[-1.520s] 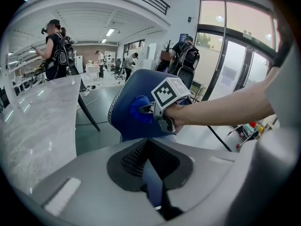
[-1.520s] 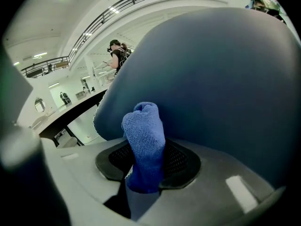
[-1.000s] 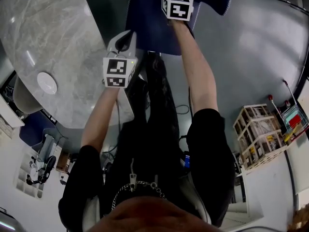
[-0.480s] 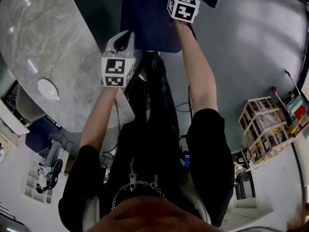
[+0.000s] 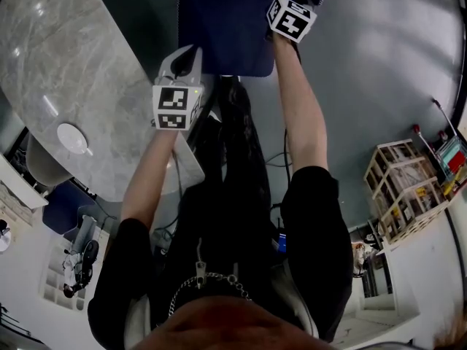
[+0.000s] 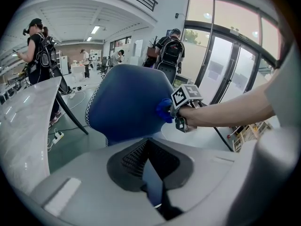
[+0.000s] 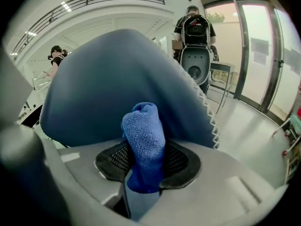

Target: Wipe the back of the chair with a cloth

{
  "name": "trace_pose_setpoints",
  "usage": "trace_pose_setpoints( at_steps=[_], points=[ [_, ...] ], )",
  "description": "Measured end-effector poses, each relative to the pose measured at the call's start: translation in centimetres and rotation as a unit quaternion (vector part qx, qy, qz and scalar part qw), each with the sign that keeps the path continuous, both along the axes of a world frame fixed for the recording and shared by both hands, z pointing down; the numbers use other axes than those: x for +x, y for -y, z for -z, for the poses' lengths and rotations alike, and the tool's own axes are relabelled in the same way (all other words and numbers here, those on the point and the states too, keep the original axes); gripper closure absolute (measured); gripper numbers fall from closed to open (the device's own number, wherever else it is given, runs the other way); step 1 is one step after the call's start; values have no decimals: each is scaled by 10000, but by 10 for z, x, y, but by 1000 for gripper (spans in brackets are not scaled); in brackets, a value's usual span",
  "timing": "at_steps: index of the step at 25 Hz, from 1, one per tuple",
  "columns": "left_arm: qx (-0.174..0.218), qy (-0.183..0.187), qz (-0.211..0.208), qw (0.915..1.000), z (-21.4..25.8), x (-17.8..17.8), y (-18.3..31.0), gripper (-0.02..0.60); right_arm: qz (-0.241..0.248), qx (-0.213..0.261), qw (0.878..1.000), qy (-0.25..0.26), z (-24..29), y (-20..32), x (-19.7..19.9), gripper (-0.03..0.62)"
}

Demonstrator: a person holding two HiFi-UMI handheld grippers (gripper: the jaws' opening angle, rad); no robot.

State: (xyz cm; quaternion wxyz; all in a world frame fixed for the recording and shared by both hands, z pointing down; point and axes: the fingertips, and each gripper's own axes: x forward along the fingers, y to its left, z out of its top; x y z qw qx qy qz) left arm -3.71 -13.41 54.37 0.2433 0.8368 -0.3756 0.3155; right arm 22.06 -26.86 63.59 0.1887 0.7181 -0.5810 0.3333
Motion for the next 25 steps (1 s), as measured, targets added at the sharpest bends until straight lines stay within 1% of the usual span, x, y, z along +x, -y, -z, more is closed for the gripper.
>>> trace_pose_setpoints(
  at_steps=[4,6,8,9,10,12,14,16,17,18,20,23,25],
  points=[
    [73,-95,27,9999,4,1,3,571,-601,0,9981,-114,-1,-22,21,445],
    [70,-118,70,9999,3,4,4,571,-821,58,9964,-175,-3,-33,26,447],
    [28,-162,132,9998,1,6,5,571,-820,198,9962,-224,-2,-38,23,447],
    [-17,-199,184,9996,0,7,6,571,-717,308,9967,-218,0,-39,18,447],
    [-65,-238,255,9994,-2,7,6,571,-542,432,9974,-172,1,-37,10,447],
    [-109,-304,435,9985,-4,2,8,571,-34,612,9981,10,0,-31,-18,447],
    [-27,-335,611,9976,-5,-7,11,571,572,660,9960,172,-4,-24,-54,447],
    [111,-308,791,9963,-2,-17,13,571,1263,672,9892,310,-8,-18,-94,447],
    [168,-286,902,9954,-1,-21,14,571,1629,681,9835,402,-9,-15,-115,447],
    [195,-267,1029,9941,0,-25,14,571,1993,687,9762,502,-10,-13,-135,445],
    [145,-251,1333,9907,0,-33,14,571,2701,687,9580,675,-13,-9,-174,445],
    [33,-208,1769,9840,-6,-46,11,571,3670,715,9236,849,-14,-4,-231,445],
    [-32,-197,1957,9805,-11,-52,8,571,4244,770,8980,862,-12,-1,-265,447]
  ],
)
